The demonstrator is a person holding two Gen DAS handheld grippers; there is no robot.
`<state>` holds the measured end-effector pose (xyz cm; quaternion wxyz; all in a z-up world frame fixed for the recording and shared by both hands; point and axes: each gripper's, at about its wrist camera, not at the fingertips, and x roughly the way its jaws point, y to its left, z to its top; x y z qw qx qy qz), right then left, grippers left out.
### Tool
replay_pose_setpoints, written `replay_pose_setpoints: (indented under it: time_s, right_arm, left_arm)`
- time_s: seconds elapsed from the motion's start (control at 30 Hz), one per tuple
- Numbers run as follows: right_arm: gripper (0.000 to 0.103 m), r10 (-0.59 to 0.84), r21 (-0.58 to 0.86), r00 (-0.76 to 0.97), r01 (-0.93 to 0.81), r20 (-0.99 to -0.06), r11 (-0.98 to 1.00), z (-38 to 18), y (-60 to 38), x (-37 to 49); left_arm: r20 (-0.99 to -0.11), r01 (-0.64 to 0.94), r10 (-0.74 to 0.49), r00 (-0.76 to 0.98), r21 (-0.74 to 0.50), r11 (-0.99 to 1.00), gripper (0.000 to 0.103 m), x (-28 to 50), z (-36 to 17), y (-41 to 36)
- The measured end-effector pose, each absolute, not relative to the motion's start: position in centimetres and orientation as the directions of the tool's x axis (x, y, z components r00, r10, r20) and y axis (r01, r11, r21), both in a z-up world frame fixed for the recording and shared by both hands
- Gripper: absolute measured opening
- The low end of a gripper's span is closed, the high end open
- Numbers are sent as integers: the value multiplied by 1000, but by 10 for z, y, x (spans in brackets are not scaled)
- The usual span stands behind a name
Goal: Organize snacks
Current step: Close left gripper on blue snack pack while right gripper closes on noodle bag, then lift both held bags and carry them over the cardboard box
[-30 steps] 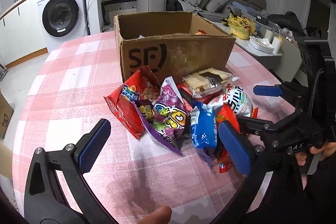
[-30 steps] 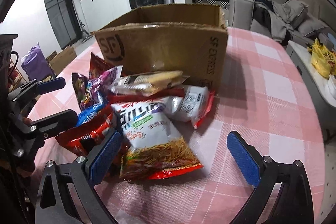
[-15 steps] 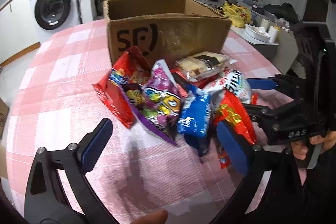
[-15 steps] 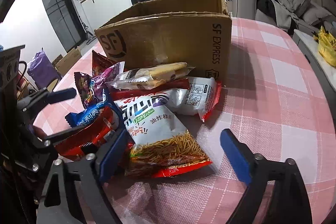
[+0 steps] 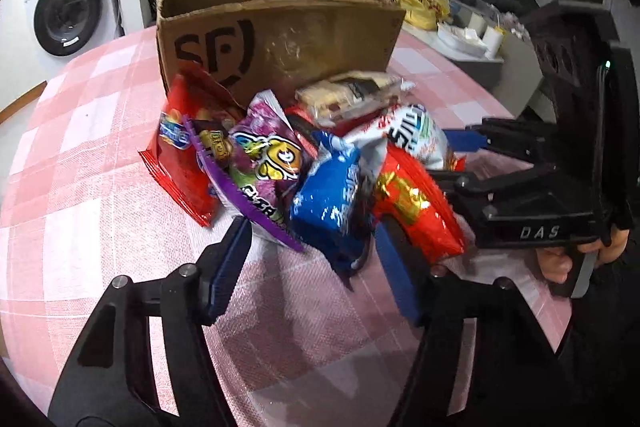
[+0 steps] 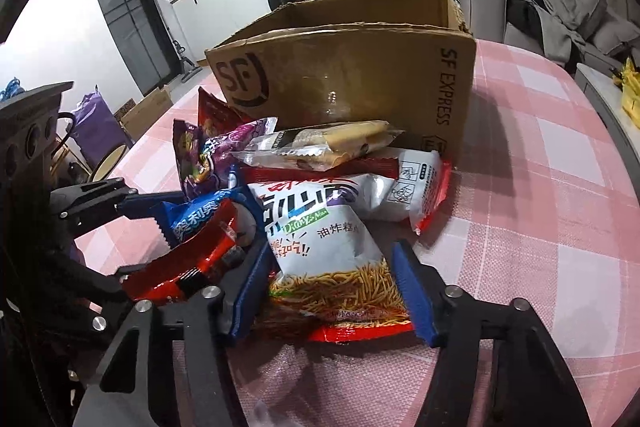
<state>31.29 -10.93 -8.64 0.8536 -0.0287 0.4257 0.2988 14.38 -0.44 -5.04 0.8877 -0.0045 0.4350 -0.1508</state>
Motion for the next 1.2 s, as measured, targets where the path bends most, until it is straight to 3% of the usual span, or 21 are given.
replay_pose_setpoints:
  time_s: [0.2,0.4,0.77,1.2]
  right_arm:
    - [51,497,197,468,-553,-731,809,-83,-107,308]
    - [50,508,191,473,-569,-720,800,-81,-103,303]
    - [44,524,166,502,-593,-689,788,-71,-109,293]
    - [43,543,176,567,-573,-620,800,-43,-132,283]
  left_arm:
    - [-761,273,-312,569,-182,944,47,143,-51,-4]
    - [-732,300,-380,565,-247,921,28,141,-47,0]
    - [-700,281,-401,590,-287,916,21,144,-48,3]
    - [-630,266,-365,686,-250,931,21,130,-11,19]
